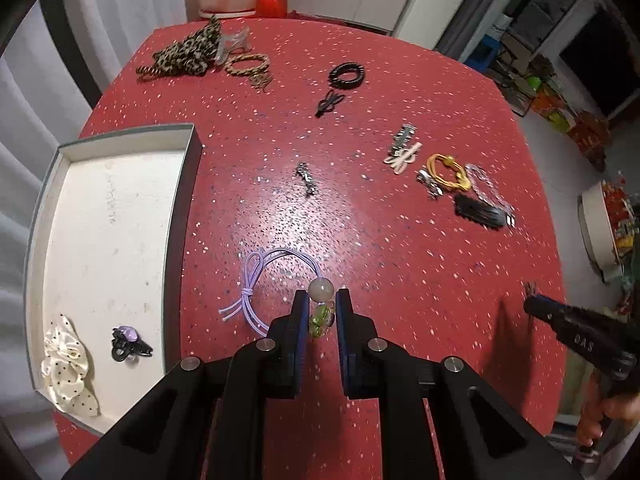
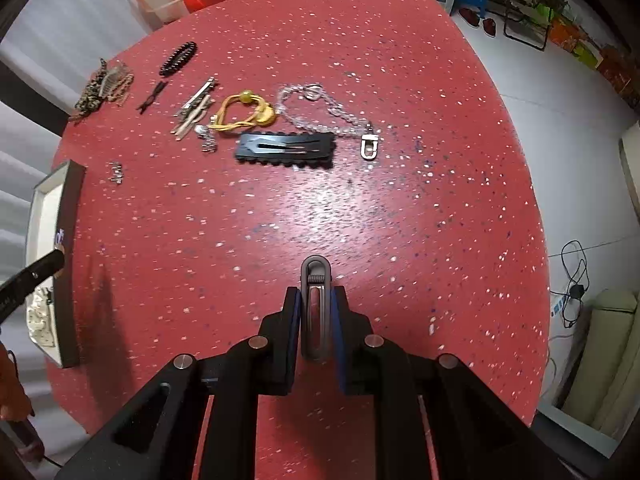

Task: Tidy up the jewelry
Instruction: 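Grasp the lavender beaded hair tie with the left tool while the right tool grasps the grey snap clip, then carry the hair tie and snap clip over the white tray with both tools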

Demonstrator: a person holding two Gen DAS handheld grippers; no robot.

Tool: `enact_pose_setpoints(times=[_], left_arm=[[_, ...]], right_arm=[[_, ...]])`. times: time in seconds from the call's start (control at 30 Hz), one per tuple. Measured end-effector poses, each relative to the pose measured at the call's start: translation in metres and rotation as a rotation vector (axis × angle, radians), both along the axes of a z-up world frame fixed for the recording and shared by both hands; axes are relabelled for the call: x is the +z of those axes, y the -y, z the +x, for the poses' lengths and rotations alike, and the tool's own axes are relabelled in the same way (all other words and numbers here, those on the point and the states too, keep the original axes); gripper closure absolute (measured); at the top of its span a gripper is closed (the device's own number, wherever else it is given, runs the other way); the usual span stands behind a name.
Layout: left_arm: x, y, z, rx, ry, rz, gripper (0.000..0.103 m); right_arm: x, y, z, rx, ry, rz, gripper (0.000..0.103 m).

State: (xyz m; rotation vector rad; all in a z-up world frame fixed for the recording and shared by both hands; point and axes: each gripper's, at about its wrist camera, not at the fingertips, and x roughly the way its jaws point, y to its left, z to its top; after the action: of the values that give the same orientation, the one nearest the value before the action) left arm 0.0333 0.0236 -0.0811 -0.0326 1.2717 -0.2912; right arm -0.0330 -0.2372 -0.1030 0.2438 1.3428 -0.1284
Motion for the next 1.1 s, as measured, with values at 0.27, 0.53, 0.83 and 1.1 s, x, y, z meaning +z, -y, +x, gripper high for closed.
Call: enact_pose_setpoints(times=[0.27,0.53,0.83,1.1], left_arm=[[0.019,-0.016,-0.013,-0.004,0.015,-0.007,0.088],[0.033,-0.047,-0.020,0.032,0.034,-0.014,0.088],[0.045,-0.095,-0.027,0.104,0.062,-0.021,0.088],[0.046,-0.142,-0.030,0.182,0.074,-0.013,0.088]], right_arm=[[0.018,-0.027,0.003,0.025,0.011,0.020,0.087],[0.034,-0.067,0.018,0.087,0.035,0.030,0.087],[0.048,-0.127,0.037,0.185,0.063,0.043,0.087],[0.055,-0.182,0.053,0.280,0.087,0.057,0.087]])
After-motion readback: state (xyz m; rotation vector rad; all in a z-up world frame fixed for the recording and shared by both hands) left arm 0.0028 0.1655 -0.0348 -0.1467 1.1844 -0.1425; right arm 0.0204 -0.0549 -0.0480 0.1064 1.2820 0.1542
